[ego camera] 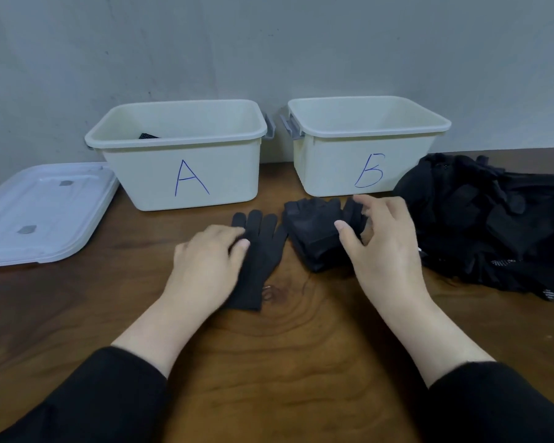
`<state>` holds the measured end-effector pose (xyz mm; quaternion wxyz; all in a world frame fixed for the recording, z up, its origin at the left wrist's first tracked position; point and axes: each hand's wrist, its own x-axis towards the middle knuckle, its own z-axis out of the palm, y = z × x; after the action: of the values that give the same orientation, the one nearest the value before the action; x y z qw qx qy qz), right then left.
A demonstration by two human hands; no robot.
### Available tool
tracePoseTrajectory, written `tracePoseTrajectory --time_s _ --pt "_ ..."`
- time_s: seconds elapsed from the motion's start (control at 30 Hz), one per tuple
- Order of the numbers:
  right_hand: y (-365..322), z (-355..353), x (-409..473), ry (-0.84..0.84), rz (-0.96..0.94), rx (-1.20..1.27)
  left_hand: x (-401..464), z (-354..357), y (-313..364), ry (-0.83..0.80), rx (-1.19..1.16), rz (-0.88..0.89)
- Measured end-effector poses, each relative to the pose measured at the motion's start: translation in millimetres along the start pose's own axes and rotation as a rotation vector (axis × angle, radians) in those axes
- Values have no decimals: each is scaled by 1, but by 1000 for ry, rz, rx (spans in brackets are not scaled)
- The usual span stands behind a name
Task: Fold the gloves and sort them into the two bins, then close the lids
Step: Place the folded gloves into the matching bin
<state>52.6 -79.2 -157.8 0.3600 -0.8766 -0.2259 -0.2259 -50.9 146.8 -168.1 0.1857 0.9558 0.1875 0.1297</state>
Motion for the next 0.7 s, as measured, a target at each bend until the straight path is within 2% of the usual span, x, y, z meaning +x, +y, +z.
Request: tracePoseTrajectory --time_s 0.07,0.17,0.23,0.33,0.53,0.7 --pt "-14 0 -9 -3 -223 62 11 -5 -9 64 -41 -64" --pt "-43 12 -34 -222 -443 86 28 0 -15 14 -2 -68" --pt "-55 23 -47 -398 -444 25 35 5 -12 15 -57 -66" --pt "-55 33 -53 -531 -422 -8 41 10 -7 32 -38 -60" --pt "-52 32 -47 -561 -407 -62 36 3 -22 214 -184 -91" --pt "-54 32 -46 -581 -416 -56 35 -2 -35 186 -141 -118"
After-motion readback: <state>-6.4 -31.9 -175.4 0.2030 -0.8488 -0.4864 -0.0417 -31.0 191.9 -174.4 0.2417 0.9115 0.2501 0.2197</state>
